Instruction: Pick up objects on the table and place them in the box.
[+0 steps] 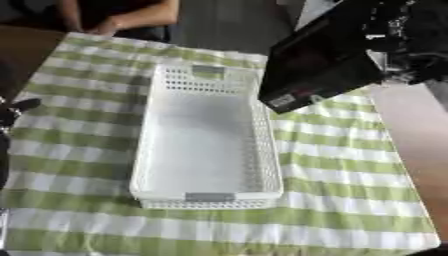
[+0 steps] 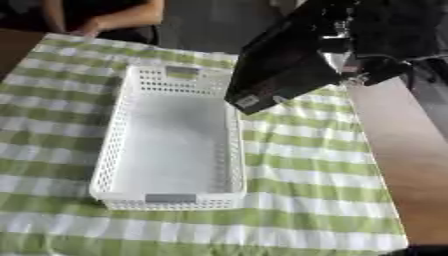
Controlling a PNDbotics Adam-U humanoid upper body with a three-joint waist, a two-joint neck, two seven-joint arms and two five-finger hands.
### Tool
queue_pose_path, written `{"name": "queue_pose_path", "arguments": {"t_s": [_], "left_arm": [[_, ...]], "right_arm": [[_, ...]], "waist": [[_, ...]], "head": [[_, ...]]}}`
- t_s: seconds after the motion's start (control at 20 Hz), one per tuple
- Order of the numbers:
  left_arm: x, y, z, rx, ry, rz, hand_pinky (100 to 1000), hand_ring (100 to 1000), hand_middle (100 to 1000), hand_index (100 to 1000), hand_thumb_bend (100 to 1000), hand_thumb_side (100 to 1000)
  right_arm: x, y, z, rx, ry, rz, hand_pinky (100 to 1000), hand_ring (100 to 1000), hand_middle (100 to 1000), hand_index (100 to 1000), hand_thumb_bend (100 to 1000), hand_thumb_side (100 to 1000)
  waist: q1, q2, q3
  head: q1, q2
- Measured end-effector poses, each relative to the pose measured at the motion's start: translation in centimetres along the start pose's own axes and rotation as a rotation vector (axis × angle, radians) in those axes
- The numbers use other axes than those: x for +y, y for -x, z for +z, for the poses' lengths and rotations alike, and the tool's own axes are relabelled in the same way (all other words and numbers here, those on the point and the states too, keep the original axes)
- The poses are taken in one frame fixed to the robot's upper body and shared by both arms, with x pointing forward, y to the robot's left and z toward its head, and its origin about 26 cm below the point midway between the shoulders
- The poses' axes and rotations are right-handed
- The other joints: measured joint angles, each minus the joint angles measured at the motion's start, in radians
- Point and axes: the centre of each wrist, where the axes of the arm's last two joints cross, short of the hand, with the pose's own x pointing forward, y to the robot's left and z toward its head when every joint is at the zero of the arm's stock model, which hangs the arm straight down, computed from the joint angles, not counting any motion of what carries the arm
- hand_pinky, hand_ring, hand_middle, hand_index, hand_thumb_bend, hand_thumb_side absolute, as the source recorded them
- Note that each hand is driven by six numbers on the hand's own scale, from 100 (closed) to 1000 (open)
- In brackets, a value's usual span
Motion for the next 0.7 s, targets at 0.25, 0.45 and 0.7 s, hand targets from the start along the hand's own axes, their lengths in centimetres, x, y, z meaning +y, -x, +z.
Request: {"name": "queue_pose_path", "arguments": {"t_s": [0.25, 0.45, 0.7], "left_arm": [[0.0, 0.0, 0.0, 0.0, 0.0, 0.0, 777, 1000, 1000, 889, 176, 1000], [0.0, 0.0, 0.0, 0.001, 0.0, 0.003, 777, 1000, 1000, 889, 176, 1000], [0.0, 0.1, 0.0, 0.008, 0.004, 0.004, 777, 1000, 1000, 889, 176, 1000]], "right_arm": [[-1.3, 0.5, -1.7, -0.016, 0.07, 0.011, 707, 768, 685, 509, 100, 382], [-1.9, 0.6, -3.6, -0.042, 0.125, -0.001, 704, 765, 682, 509, 100, 385], [-2.7, 0.6, -6.2, -0.08, 0.196, -0.021, 699, 760, 678, 510, 100, 385]], "waist": [[0.0, -0.002, 0.003], [0.001, -0.002, 0.005], [0.003, -0.003, 0.01]], "head": [[-0.002, 0.0], [-0.008, 0.0], [-0.011, 0.0]]}}
